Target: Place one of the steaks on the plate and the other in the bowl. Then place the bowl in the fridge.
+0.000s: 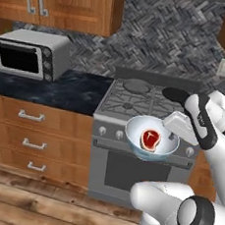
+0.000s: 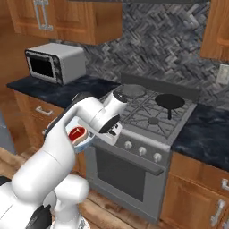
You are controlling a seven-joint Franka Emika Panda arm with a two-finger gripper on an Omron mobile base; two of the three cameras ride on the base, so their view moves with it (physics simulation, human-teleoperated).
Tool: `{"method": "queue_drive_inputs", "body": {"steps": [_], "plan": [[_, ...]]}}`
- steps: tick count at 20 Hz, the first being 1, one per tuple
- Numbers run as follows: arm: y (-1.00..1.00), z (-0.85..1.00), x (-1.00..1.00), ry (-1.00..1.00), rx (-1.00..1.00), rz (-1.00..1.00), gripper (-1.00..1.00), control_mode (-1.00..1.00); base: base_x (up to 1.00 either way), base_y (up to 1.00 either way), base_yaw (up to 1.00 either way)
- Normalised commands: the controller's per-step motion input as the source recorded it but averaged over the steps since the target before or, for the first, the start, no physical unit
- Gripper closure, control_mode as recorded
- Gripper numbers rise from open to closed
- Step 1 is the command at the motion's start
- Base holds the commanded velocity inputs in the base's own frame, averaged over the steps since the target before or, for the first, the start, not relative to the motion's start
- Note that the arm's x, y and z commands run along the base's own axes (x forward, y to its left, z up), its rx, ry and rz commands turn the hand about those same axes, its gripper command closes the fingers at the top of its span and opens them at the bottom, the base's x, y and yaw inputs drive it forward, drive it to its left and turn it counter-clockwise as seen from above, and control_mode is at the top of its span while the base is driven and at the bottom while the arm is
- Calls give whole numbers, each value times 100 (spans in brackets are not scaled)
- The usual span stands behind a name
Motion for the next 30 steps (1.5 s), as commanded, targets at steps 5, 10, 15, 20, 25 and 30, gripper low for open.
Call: {"method": "queue_drive_inputs", "body": {"steps": [5, 10, 15, 20, 25, 30], "plan": [[0, 0, 0, 0, 0, 0, 100, 100, 0, 100, 34], [0, 0, 0, 0, 0, 0, 100, 100, 0, 89, -8], [0, 0, 0, 0, 0, 0, 100, 100, -13, 80, -37], [0, 0, 0, 0, 0, 0, 100, 100, -29, 95, -30], [0, 0, 0, 0, 0, 0, 100, 100, -47, 100, -23], [0, 0, 0, 0, 0, 0, 100, 100, -44, 100, -23]]}}
